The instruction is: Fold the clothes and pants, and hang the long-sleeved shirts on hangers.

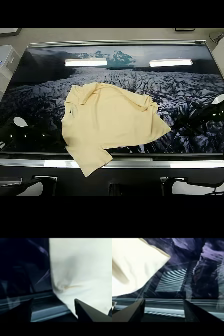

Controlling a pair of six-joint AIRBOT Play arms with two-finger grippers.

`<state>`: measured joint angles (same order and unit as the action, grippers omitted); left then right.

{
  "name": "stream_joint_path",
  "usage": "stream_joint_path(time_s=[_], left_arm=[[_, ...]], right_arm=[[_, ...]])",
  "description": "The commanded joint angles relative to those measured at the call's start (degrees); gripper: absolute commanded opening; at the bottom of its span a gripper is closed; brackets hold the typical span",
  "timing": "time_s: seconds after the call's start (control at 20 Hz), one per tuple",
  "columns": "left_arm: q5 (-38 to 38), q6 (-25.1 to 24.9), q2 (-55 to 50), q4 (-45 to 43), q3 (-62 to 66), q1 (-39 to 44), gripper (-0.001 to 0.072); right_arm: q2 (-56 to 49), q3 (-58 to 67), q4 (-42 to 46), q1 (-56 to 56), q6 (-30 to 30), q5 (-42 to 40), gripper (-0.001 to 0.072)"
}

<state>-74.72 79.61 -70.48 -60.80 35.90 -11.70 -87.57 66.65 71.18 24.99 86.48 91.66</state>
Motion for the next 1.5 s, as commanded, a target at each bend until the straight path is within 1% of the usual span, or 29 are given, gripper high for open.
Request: stream_joint_path(time_s=[0.0, 0.2, 0.25, 0.3, 0.35, 0.4, 0.5, 0.55, 0.7, 0.8, 0.9, 0.95, 1.05, 1.1, 1.15, 1.2, 1.25, 1.35, 1.45], left_arm=[[6.0, -0.9, -0.2, 5.2, -2.8, 0.9, 0.0531], [6.8, -0.8, -3.1, 6.3, -2.8, 3.7, 0.0506], [7.3, -0.8, -3.5, 6.3, -2.8, 4.5, 0.0398], [8.0, -0.8, -3.6, 6.3, -2.8, 5.0, 0.0163], [8.2, -0.8, -3.5, 6.3, -2.7, 5.0, 0.0028], [8.2, -0.8, -3.3, 6.2, -2.4, 4.9, 0.0027], [8.0, -0.8, -3.2, 6.2, -1.6, 5.0, 0.0026], [7.7, -0.8, -3.2, 6.2, -1.2, 5.0, 0.0026], [7.5, -0.8, -2.7, 6.2, -0.6, 5.0, 0.0026], [7.0, -0.8, -2.2, 6.2, -0.6, 5.0, 0.0026], [6.7, -0.8, -1.9, 6.2, -0.6, 5.0, 0.0026], [6.6, -0.8, -1.8, 6.2, -0.6, 5.0, 0.0026], [6.6, -0.6, -1.6, 6.3, -0.6, 5.0, 0.0026], [6.6, -0.6, -1.4, 6.3, -0.6, 5.0, 0.0026], [6.3, -0.6, -1.3, 6.3, -0.6, 5.0, 0.0026], [5.9, -0.6, -1.1, 6.3, -0.5, 5.0, 0.0026], [5.6, -0.8, -0.8, 6.2, -0.1, 5.0, 0.0026], [6.2, -0.8, 0.7, 6.1, 3.5, 4.9, 0.0025], [7.1, -0.8, 3.3, 6.1, 12.7, 5.0, 0.0024]], right_arm=[[0.1, -0.4, -0.2, 0.0, -0.4, 0.0, 0.0564], [0.1, -0.4, -0.2, 0.0, -0.4, -0.8, 0.0565], [0.1, -0.4, -0.2, 0.0, -0.4, -1.3, 0.0565], [0.1, -0.4, 0.0, 0.0, -0.3, -1.9, 0.0565], [0.1, -0.4, 0.0, 0.0, -0.2, -2.7, 0.0568], [0.0, -0.4, 0.0, 0.0, -0.2, -3.8, 0.058], [-0.2, -0.9, -1.4, 0.0, -0.2, -6.8, 0.0643], [-0.3, -1.7, -2.8, 0.0, -0.2, -8.5, 0.065], [-1.7, -4.1, -6.3, 0.0, -0.7, -13.3, 0.0643], [-4.1, -4.1, -8.7, 0.0, -1.6, -13.6, 0.0609], [-6.0, -4.1, -11.6, -0.1, -2.6, -12.6, 0.06], [-6.3, -4.1, -11.0, -0.8, -2.8, -12.8, 0.0594], [-6.3, -4.1, -10.0, -3.0, -2.7, -15.2, 0.0534], [-6.3, -4.1, -10.0, -4.3, -1.3, -17.0, 0.0441], [-6.3, -4.1, -10.1, -5.4, 0.3, -18.7, 0.032], [-6.3, -3.6, -10.0, -6.4, 1.0, -18.7, 0.0085], [-6.2, -2.4, -10.0, -7.2, 1.1, -17.9, 0.0046], [-5.0, 2.6, -9.8, -7.7, 0.0, -15.2, 0.0044], [-2.1, 11.8, -8.5, -7.7, 0.0, -13.4, 0.0043]])
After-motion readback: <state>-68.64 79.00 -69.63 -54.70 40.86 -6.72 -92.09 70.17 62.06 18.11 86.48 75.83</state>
